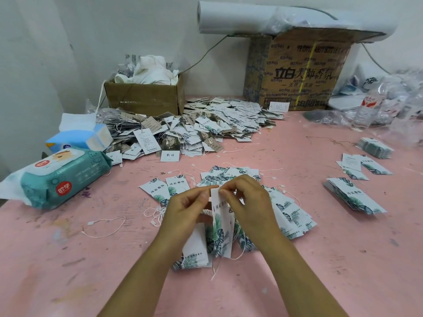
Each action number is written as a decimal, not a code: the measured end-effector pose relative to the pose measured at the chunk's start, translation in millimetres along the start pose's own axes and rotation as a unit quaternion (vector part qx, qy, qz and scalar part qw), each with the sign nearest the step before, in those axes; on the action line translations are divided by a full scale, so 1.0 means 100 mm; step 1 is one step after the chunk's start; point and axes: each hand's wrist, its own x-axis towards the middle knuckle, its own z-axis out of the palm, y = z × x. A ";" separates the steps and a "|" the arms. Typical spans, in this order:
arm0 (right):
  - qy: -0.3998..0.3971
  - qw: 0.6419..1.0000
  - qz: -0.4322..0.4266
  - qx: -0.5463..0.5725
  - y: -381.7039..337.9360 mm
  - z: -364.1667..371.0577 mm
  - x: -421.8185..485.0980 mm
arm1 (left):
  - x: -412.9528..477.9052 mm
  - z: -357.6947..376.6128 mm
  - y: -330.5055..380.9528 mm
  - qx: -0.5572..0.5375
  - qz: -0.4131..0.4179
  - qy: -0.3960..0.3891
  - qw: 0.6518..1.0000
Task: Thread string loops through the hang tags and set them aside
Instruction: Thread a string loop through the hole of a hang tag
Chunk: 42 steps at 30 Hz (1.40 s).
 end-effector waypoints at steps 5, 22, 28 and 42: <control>-0.013 0.999 -0.001 0.034 -0.03 0.02 -0.01 | 0.02 -0.02 0.00 -0.074 -0.024 0.003 0.997; -0.078 0.994 -0.026 0.066 -0.06 0.03 -0.03 | 0.02 -0.03 -0.03 0.067 0.017 -0.010 0.998; -0.091 0.995 -0.033 0.033 0.00 0.00 -0.02 | 0.03 -0.03 -0.04 0.097 0.019 0.018 0.995; -0.112 0.993 -0.004 0.030 0.05 0.05 -0.03 | 0.06 -0.09 0.01 -0.106 -0.040 0.052 0.992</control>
